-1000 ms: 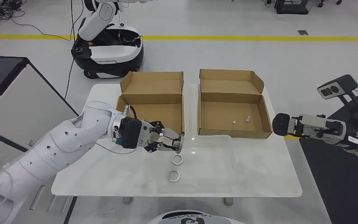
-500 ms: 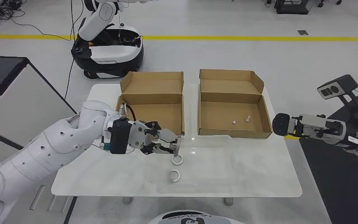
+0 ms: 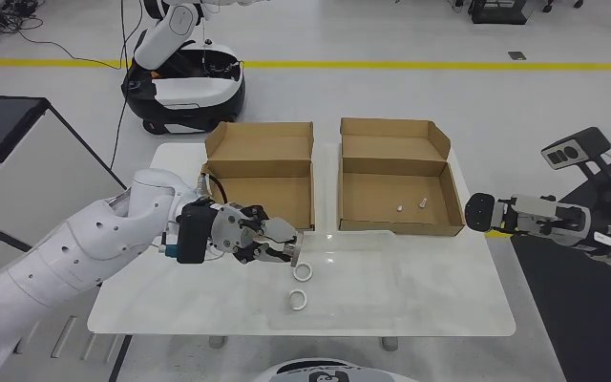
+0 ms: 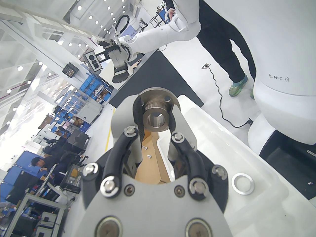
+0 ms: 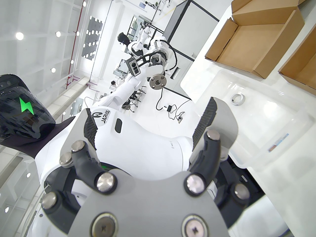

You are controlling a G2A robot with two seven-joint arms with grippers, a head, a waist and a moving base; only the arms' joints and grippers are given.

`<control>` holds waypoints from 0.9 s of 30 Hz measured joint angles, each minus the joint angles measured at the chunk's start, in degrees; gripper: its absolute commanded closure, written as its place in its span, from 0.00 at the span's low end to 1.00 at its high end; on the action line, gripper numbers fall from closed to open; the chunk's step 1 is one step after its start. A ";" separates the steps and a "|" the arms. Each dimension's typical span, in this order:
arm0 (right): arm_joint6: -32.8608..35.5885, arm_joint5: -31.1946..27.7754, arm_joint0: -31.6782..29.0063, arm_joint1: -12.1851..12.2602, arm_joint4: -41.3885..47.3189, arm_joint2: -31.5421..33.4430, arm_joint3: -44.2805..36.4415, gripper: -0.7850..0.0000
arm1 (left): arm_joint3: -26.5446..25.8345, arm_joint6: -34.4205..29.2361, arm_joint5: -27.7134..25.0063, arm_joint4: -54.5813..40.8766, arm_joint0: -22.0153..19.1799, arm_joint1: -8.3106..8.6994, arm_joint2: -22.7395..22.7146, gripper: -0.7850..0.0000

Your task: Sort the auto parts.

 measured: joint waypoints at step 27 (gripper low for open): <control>0.00 0.00 0.00 0.00 0.00 0.00 0.00 0.00 | -5.20 11.44 11.43 -14.65 4.41 -1.71 -3.08 1.00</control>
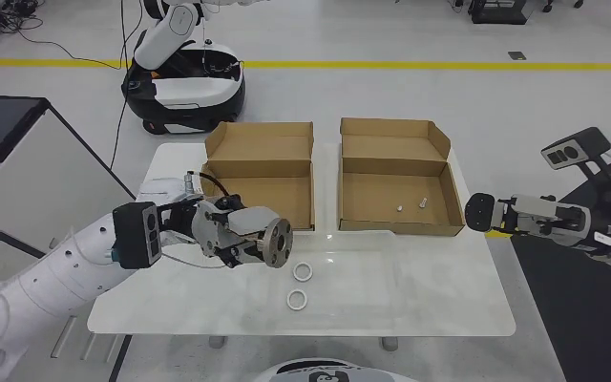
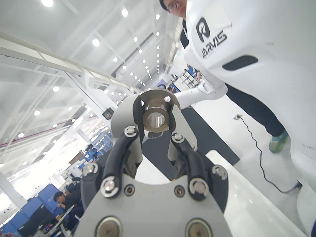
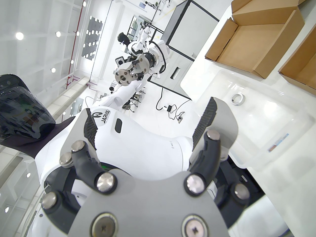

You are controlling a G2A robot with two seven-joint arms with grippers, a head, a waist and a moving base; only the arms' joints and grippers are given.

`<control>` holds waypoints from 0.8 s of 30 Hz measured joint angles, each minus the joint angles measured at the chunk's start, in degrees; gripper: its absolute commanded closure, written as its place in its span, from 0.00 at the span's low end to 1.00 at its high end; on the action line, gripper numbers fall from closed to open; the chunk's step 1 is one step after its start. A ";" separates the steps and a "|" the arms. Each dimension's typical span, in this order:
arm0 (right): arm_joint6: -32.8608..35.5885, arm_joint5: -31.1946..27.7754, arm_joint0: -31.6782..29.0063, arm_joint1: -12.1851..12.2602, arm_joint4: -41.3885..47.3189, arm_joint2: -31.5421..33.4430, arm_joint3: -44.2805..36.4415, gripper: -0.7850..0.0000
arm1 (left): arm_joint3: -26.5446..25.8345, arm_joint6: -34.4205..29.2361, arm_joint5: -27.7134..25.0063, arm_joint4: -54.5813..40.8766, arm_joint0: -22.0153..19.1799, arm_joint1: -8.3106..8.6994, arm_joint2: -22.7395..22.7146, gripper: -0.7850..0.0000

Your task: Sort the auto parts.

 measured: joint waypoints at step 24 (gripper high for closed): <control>0.00 0.00 0.00 0.00 0.00 0.00 0.00 0.00 | 0.41 8.35 8.34 -10.02 -1.50 -0.99 6.10 1.00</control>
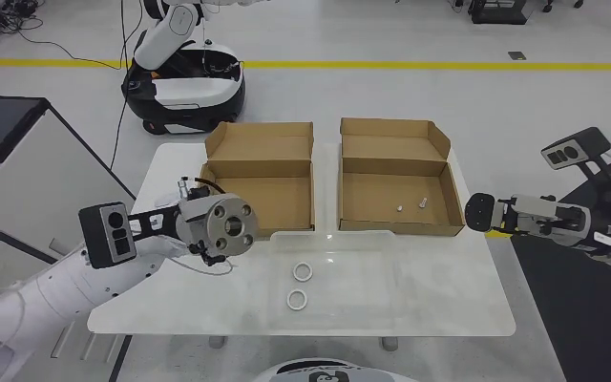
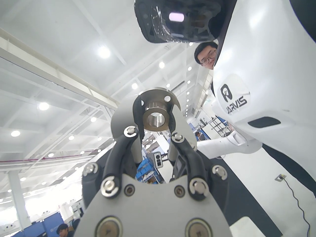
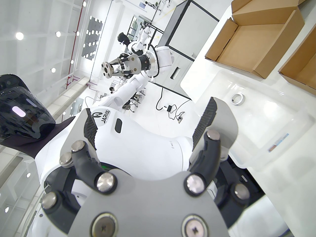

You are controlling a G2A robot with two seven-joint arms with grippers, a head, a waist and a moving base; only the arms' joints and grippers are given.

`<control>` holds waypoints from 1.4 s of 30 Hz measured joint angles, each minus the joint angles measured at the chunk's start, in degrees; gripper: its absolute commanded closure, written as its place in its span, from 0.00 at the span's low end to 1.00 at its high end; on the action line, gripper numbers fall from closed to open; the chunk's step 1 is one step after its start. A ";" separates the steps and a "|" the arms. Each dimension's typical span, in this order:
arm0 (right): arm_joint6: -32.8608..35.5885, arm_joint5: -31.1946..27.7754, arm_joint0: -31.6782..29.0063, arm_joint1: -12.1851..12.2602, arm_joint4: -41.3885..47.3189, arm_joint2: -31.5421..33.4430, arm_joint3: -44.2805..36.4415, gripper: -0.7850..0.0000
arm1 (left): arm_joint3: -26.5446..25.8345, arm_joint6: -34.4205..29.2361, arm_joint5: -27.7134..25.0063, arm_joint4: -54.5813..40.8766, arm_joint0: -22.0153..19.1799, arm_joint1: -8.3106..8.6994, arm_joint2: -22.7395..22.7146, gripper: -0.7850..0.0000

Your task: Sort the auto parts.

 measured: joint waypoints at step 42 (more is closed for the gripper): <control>0.00 0.00 0.00 0.00 0.00 0.00 0.00 0.00 | -3.82 2.11 2.09 -7.35 -1.82 1.75 2.16 1.00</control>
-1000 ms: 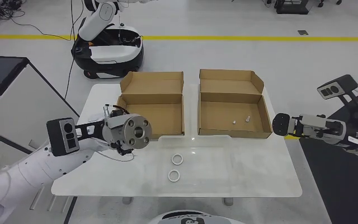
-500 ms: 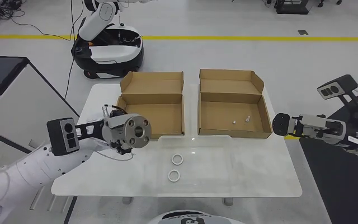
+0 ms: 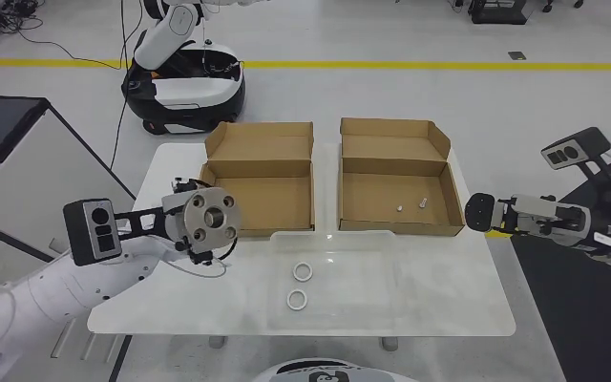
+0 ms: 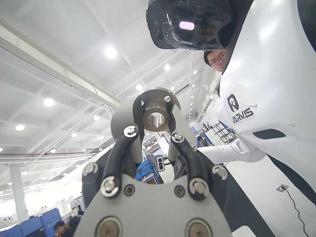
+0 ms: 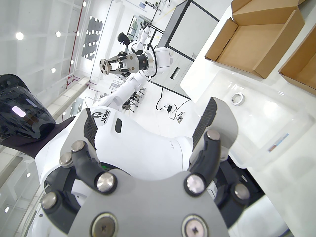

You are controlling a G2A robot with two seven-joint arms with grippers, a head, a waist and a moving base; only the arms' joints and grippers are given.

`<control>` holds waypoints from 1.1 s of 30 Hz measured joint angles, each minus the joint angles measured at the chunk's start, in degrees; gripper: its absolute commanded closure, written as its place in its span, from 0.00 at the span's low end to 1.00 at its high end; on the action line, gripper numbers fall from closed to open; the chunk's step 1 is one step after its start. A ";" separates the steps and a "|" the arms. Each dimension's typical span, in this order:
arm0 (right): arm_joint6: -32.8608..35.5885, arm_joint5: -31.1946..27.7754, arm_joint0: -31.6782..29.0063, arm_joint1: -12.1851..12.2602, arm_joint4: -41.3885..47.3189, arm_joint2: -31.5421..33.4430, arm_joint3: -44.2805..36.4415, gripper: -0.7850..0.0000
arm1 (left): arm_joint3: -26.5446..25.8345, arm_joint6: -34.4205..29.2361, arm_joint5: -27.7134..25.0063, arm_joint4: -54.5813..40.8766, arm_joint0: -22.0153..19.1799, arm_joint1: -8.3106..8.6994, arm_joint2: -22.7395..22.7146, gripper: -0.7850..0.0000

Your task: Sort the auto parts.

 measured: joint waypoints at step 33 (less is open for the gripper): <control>0.00 0.00 0.00 0.00 0.00 0.00 0.00 0.00 | 0.68 -9.33 -0.74 -6.84 3.75 -1.01 -7.89 1.00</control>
